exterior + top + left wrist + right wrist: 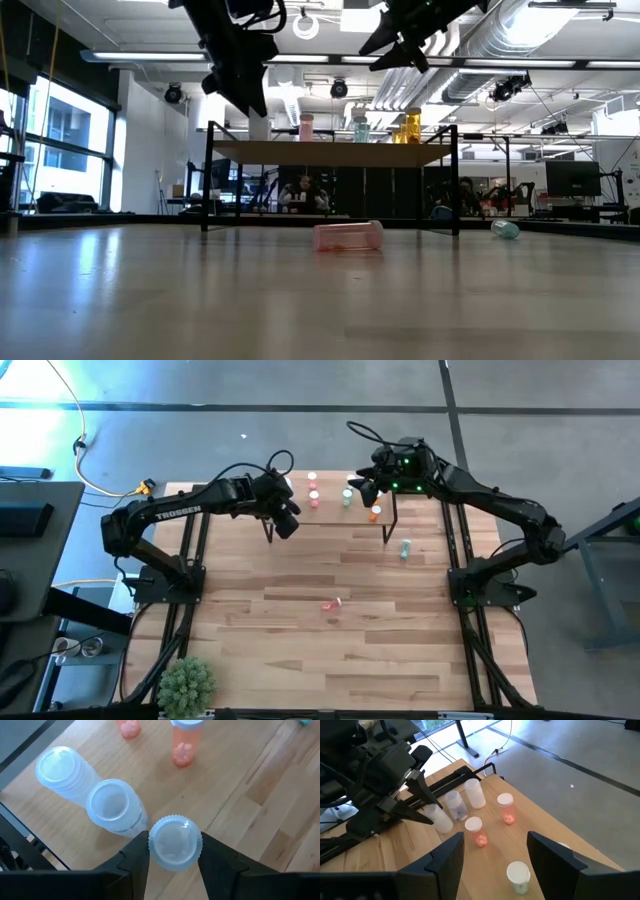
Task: Pick and place medicine bottles onto shelf by color
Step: Put the white pill bottle on the shelf aligned with the other white pill bottles, then put the pink pill bottle on the shelf aligned with the other pink pill bottles
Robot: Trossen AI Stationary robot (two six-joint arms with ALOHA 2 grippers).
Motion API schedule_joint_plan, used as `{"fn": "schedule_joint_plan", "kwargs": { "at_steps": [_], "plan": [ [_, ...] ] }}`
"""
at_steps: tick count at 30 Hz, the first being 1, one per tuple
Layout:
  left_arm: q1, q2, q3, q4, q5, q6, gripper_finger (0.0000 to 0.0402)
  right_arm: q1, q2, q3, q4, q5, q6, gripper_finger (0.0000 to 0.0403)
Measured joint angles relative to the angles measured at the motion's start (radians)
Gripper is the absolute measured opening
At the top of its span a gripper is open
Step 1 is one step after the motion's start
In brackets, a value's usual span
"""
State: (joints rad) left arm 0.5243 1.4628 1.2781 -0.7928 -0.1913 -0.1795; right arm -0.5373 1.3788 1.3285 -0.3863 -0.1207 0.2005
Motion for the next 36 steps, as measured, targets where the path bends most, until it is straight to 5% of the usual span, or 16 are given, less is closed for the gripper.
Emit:
{"fn": "schedule_joint_plan", "kwargs": {
  "at_steps": [25, 36],
  "plan": [
    [0.000, 0.001, -0.001, -0.004, -0.029, -0.011, 0.0206, 0.000, 0.000, 0.000, -0.066, 0.004, 0.000, 0.0206],
    [0.007, 0.000, 0.113, -0.020, -0.030, -0.007, 0.0223, 0.000, 0.000, 0.000, -0.071, 0.003, 0.000, 0.0206]
  ]
}}
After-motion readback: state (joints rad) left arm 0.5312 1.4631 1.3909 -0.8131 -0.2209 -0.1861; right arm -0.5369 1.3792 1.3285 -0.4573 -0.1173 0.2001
